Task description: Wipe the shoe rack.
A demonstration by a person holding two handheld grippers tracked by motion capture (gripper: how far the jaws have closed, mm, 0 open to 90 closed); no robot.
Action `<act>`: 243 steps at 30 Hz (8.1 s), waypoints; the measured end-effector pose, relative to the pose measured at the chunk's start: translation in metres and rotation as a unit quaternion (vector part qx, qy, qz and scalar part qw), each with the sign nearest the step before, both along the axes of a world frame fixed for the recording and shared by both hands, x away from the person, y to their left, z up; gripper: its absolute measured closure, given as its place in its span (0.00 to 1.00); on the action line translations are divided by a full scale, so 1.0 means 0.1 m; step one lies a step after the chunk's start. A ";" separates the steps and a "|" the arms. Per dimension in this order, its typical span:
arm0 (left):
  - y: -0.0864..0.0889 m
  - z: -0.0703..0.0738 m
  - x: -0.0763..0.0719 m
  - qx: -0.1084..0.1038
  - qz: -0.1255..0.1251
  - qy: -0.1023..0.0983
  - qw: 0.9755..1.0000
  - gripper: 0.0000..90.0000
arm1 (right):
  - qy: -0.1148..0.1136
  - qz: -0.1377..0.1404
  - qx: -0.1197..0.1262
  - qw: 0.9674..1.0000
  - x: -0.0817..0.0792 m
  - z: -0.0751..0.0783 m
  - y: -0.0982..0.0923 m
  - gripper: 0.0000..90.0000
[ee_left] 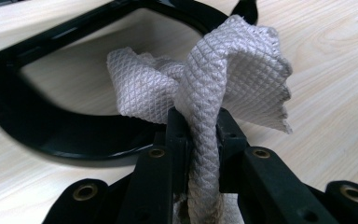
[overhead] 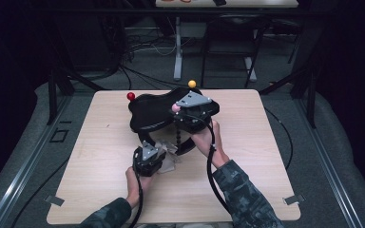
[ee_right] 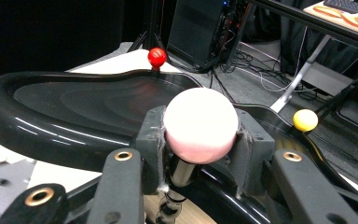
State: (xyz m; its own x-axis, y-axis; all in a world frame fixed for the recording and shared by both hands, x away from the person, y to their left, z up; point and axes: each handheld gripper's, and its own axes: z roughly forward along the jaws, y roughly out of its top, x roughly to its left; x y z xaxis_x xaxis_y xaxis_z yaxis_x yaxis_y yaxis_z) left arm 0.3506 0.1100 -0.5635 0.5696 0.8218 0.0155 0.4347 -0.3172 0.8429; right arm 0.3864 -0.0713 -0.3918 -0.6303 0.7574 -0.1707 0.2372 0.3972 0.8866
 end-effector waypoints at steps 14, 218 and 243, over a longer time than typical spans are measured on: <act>-0.18 -0.13 0.17 -0.001 -0.005 0.032 0.999 0.88 | 0.001 0.004 -0.001 1.000 0.00 0.00 -0.01 0.67; 0.88 0.09 0.27 -0.010 0.111 0.038 0.993 0.87 | 0.048 -0.012 0.027 0.998 -0.04 0.05 -0.60 0.61; 0.83 0.15 0.66 -0.007 0.115 -0.013 0.993 0.86 | 0.044 -0.020 0.015 0.999 -0.06 0.05 -0.75 0.66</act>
State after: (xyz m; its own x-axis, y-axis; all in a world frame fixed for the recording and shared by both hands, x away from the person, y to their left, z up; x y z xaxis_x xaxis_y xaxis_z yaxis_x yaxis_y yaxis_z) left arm 0.4166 0.1927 -0.5487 0.3670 0.9301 0.0145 0.4728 -0.1999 0.8582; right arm 0.3809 -0.1467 -0.3871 -0.6103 0.7866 -0.0932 0.3297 0.3592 0.8731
